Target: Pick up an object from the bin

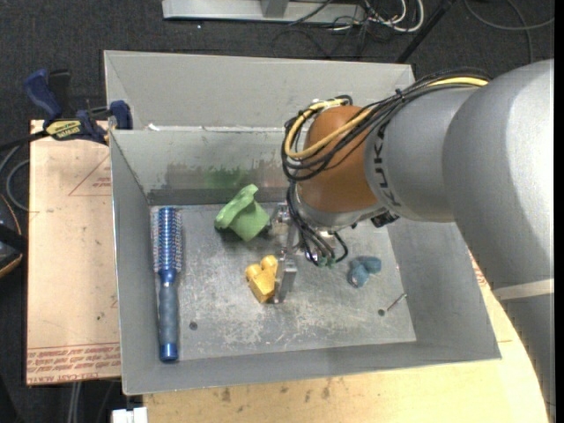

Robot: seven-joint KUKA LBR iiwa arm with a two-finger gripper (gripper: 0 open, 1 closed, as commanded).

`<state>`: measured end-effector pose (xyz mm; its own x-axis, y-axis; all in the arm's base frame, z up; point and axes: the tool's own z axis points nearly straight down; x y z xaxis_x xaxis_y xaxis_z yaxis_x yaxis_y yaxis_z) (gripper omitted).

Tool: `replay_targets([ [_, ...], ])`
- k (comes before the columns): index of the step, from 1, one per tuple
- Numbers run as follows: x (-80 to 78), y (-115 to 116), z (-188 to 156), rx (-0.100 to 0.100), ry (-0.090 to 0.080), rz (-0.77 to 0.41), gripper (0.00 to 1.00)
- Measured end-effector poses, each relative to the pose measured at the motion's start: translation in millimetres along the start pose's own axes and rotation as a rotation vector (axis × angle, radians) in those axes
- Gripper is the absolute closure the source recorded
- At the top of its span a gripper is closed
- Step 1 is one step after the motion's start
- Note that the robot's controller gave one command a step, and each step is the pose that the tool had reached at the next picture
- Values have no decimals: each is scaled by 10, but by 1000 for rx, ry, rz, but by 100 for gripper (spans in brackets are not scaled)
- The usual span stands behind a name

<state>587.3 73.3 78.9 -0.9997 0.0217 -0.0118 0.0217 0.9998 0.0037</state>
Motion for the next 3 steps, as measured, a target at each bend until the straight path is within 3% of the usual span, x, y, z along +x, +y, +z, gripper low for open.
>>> replay_targets([
  [1, 326, 139, -30, 2, 6, -30, 0],
  [2, 319, 134, -25, 2, 5, -30, 100],
  [3, 511, 80, -1270, 2, 2, -55, 100],
])
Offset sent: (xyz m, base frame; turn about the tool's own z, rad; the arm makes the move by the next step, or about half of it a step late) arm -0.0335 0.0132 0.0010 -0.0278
